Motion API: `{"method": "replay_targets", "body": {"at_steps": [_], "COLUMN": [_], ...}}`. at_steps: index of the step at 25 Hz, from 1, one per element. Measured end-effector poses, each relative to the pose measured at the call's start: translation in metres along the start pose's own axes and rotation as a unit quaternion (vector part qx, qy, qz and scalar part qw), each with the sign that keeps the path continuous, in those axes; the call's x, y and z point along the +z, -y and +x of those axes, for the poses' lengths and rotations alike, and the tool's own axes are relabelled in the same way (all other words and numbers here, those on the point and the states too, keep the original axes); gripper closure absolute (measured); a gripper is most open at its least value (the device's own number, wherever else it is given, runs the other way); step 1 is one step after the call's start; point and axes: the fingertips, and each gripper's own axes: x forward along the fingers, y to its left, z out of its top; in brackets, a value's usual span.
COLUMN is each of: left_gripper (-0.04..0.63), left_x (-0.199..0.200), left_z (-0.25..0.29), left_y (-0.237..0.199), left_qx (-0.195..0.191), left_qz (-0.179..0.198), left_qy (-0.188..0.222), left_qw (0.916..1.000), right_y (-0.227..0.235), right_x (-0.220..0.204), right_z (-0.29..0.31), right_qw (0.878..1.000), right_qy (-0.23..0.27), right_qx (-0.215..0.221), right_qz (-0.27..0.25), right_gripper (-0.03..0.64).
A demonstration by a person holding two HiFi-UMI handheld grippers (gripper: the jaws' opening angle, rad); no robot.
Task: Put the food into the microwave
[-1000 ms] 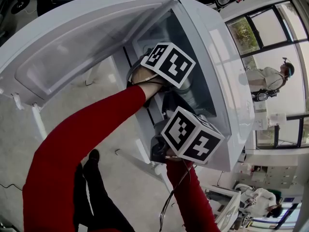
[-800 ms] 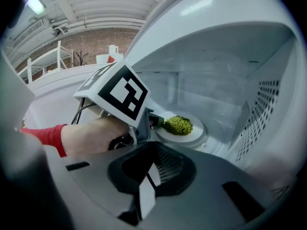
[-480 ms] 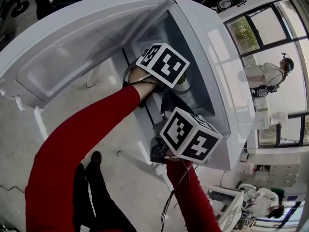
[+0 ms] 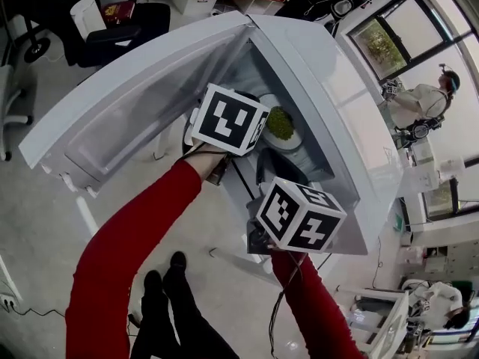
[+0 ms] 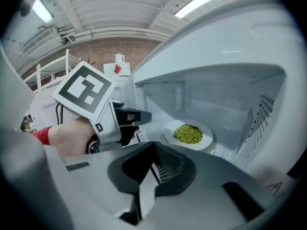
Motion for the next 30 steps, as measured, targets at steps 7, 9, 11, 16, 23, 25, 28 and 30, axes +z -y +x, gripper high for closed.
{"method": "replay_targets", "body": {"at_steps": [7,9,11,16,23,25,28,30], "left_gripper": [0.586,0.586,0.586,0.586,0.586,0.586,0.586,0.586], "left_x": [-0.016,-0.023,-0.026,-0.023,-0.031,-0.036,-0.048,-0.055], "left_z": [-0.051,-0.067,-0.082,-0.128,-0.187,-0.202,-0.224,-0.237], "left_y": [0.003,0.007,0.012,0.030,0.062,0.068,0.075,0.079], "left_qx": [-0.030,-0.032,-0.035,-0.037,-0.044,-0.045,-0.041,-0.038], "left_qz": [-0.041,-0.054,-0.061,-0.030,0.007,0.010,0.011,0.004], "left_qy": [0.032,0.034,0.035,0.048,0.065,0.069,0.072,0.076], "left_qw": [0.9982,0.9974,0.9969,0.9977,0.9969,0.9966,0.9965,0.9964], "right_y": [-0.029,-0.034,-0.041,-0.063,-0.075,-0.078,-0.082,-0.083], "right_x": [0.009,0.011,0.013,0.020,0.020,0.018,0.012,0.006], "right_z": [-0.016,-0.024,-0.034,-0.068,-0.119,-0.132,-0.151,-0.161], "right_qw": [0.999,0.998,0.997,0.992,0.983,0.981,0.978,0.977], "right_qy": [0.031,0.035,0.039,0.058,0.085,0.092,0.100,0.105], "right_qx": [0.040,0.049,0.060,0.108,0.158,0.169,0.180,0.183], "right_qz": [0.004,0.006,0.008,0.017,0.031,0.035,0.031,0.027], "right_gripper": [0.603,0.601,0.603,0.603,0.603,0.603,0.603,0.603]}}
